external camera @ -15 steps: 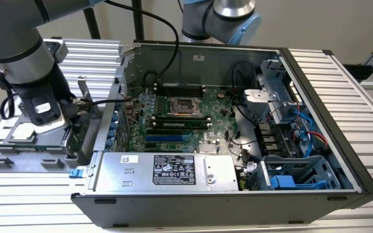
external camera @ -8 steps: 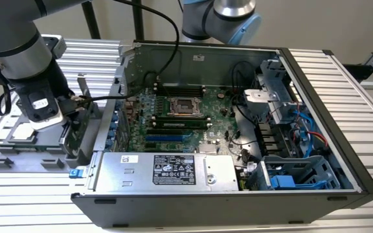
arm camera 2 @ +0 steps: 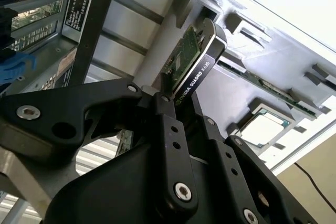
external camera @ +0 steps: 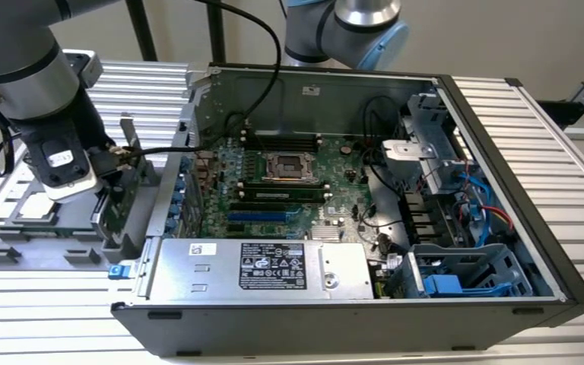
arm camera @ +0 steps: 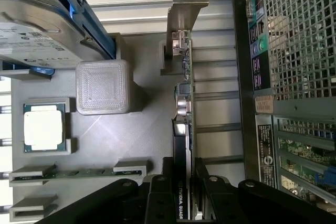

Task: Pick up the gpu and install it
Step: 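Pick up the gpu and move the gpu toward the slot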

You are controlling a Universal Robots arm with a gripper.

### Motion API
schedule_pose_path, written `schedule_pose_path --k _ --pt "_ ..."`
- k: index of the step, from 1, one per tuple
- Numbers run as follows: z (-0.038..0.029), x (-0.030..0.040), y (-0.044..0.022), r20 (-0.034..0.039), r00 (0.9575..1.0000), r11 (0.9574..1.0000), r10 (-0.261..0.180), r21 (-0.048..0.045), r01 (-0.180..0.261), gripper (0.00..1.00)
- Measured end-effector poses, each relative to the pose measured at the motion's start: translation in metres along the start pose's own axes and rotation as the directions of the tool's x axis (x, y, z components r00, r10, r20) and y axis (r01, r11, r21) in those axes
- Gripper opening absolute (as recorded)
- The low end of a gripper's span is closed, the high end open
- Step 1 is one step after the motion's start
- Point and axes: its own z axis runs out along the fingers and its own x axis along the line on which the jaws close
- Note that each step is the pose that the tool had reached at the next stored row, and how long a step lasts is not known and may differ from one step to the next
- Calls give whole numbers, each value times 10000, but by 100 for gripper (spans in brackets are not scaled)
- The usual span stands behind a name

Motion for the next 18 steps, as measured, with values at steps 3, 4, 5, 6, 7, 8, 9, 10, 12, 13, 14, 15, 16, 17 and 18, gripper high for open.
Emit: schedule_pose_path --k 3,4,5,6,7,8,9,10,12,13,14,15,16,17,18 --pt "-1 0 0 -1 10000 10000 0 1 0 0" --pt "-1 0 0 -1 10000 10000 1 1 -1 0" --pt "-1 0 0 -1 10000 10000 0 1 0 0" --pt "-1 0 0 -1 10000 10000 0 1 0 0" --pt "-2 0 0 -1 10000 10000 0 1 0 0" --pt "-5 0 0 -3 10000 10000 0 2 0 0" --pt "-17 0 1 -7 10000 10000 1 7 -1 0" --pt "-28 0 3 -8 10000 10000 1 5 -1 0" --pt "-59 -1 7 -12 10000 10000 2 3 -2 0" --pt "-77 -1 9 -14 10000 10000 3 3 -3 0" --pt "-95 -2 11 -15 10000 10000 3 2 -3 0" --pt "-112 -3 12 -18 10000 10000 2 3 -2 0" --pt "-130 -3 14 -20 10000 10000 3 3 -3 0" --pt "-145 -3 16 -21 10000 10000 3 2 -3 0" --pt "-160 -4 17 -24 10000 10000 3 2 -3 0"
